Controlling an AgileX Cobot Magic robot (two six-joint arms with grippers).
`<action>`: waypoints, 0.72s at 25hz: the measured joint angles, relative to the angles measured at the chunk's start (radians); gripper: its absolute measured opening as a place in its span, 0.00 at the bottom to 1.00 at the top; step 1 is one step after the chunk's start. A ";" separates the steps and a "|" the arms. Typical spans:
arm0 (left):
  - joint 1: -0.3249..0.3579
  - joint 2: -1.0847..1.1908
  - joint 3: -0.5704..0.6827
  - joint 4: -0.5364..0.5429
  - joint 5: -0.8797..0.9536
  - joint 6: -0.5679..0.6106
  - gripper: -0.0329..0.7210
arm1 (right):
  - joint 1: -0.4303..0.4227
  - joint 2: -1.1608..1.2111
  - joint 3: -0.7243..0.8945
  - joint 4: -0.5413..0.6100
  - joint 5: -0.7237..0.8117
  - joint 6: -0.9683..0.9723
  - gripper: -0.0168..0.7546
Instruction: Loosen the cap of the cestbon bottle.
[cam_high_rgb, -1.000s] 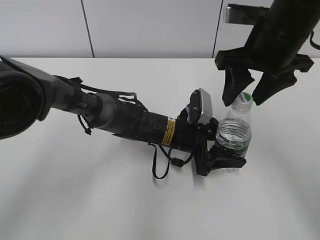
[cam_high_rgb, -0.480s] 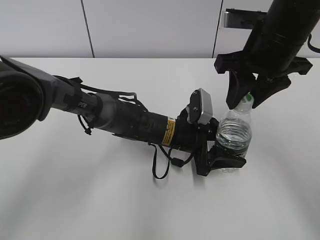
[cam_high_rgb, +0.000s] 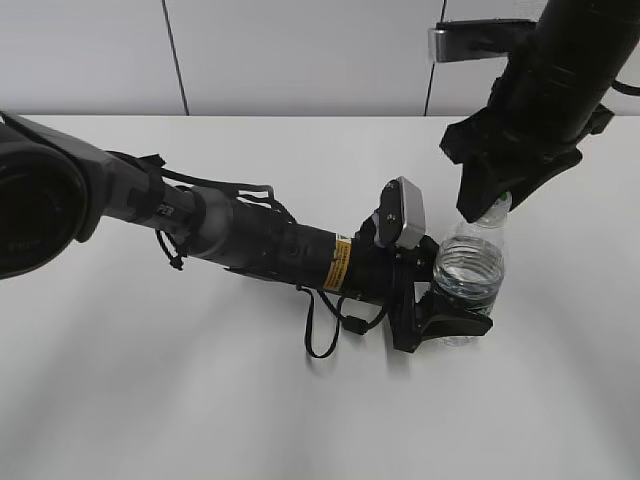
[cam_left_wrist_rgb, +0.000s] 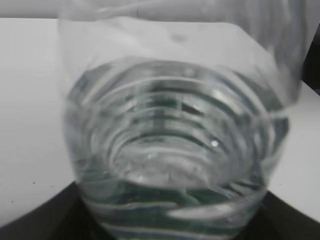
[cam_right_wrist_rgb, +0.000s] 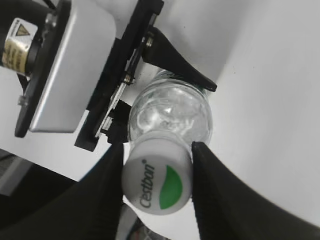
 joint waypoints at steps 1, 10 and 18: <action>0.000 0.000 0.000 0.000 0.000 -0.001 0.71 | 0.000 0.000 0.000 0.000 0.000 -0.062 0.43; 0.001 0.000 0.000 -0.001 0.000 -0.005 0.71 | 0.000 -0.001 0.000 0.011 -0.026 -0.671 0.43; 0.002 0.000 0.000 0.000 -0.001 -0.007 0.71 | 0.000 -0.002 0.000 0.025 -0.033 -0.717 0.43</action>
